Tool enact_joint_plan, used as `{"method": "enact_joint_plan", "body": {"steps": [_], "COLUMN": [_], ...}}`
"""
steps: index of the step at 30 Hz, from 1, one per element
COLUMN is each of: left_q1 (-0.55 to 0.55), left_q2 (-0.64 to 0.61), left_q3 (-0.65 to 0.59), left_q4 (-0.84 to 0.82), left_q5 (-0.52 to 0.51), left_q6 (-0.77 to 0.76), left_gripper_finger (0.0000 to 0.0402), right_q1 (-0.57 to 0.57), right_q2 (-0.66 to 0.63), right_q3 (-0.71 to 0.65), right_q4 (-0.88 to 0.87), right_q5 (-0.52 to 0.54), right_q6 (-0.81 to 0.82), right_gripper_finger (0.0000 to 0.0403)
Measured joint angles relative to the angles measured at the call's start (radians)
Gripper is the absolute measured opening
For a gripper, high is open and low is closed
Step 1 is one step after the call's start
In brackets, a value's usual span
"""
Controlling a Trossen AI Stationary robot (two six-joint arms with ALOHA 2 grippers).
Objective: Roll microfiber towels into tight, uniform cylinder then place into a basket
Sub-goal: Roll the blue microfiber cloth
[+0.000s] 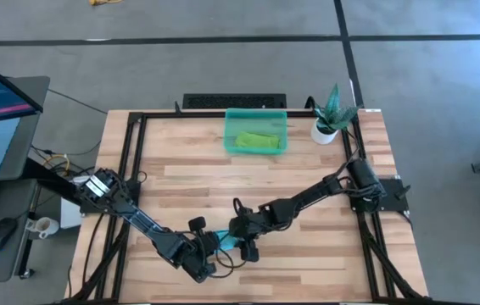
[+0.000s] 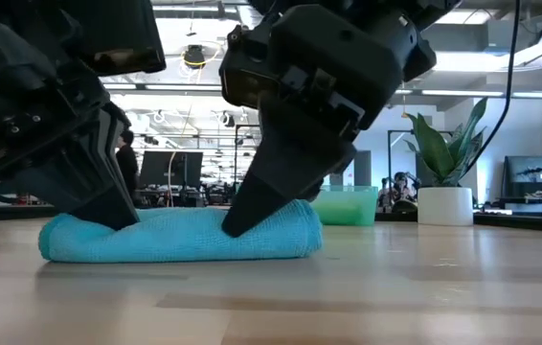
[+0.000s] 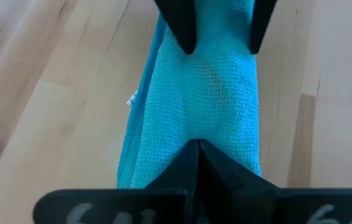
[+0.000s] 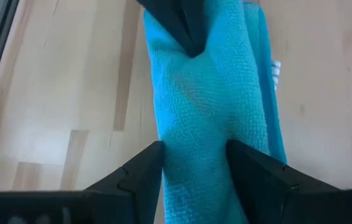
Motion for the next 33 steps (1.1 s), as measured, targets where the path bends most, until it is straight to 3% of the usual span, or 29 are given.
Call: {"method": "enact_joint_plan", "body": {"steps": [8,12,15,21,29,33], "left_q1": [-0.045,-0.066,-0.067,-0.011,0.04,0.026], "left_q2": [0.003,0.001,0.001,-0.001,-0.013,-0.022], "left_q3": [0.161,0.224,0.226,0.133,-0.013,-0.026], "left_q4": [-0.279,-0.311,-0.31,-0.284,-0.093,-0.096], "left_q5": [-0.114,-0.206,-0.217,-0.107,0.036,0.041], "left_q6": [-0.036,-0.008,-0.003,-0.112,-0.166,-0.175], "left_gripper_finger": [0.0002,0.0002,0.0002,0.0002,0.0002,0.0002], "right_q1": [0.007,0.011,0.02,0.027,0.026,0.026], "right_q2": [0.01,0.012,0.012,0.012,0.012,0.012], "right_q3": [-0.005,-0.006,-0.007,-0.007,-0.008,-0.008], "right_q4": [0.074,0.086,0.086,0.087,0.091,0.094], "right_q5": [0.009,0.012,0.014,0.018,0.013,0.009], "right_q6": [0.0,0.0,0.0,0.0,0.0,0.0], "right_gripper_finger": [0.0209,0.0209,0.0209,0.0209,0.0209,0.0209]}}
